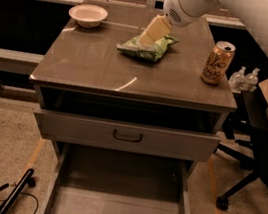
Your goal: Place green jalapeno chip bag into middle drawer
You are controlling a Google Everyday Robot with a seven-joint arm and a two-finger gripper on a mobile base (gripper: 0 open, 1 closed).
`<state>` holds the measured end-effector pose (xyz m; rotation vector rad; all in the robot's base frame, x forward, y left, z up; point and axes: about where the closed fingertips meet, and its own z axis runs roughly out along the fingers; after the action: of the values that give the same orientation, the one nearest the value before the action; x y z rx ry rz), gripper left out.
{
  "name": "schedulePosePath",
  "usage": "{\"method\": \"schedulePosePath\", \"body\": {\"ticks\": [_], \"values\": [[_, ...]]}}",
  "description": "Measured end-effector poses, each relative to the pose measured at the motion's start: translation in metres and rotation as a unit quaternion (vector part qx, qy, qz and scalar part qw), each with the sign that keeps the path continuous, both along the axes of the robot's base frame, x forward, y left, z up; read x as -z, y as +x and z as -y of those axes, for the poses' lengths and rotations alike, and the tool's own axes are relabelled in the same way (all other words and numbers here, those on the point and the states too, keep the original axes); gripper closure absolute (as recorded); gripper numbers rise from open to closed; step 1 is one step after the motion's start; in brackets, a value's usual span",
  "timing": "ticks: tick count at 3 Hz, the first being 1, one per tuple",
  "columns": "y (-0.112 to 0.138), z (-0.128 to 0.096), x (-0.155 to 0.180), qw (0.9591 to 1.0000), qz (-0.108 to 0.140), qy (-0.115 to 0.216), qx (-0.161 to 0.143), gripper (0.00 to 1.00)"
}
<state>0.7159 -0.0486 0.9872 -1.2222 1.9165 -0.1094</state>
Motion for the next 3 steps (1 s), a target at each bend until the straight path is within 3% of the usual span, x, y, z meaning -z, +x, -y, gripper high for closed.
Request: {"method": "schedulePosePath", "body": {"ticks": [1, 3], "values": [[0.041, -0.02, 0.037, 0.9996, -0.021, -0.011, -0.011, 0.0], [0.095, -0.05, 0.098, 0.9957, -0.076, 0.034, -0.041, 0.0]]}}
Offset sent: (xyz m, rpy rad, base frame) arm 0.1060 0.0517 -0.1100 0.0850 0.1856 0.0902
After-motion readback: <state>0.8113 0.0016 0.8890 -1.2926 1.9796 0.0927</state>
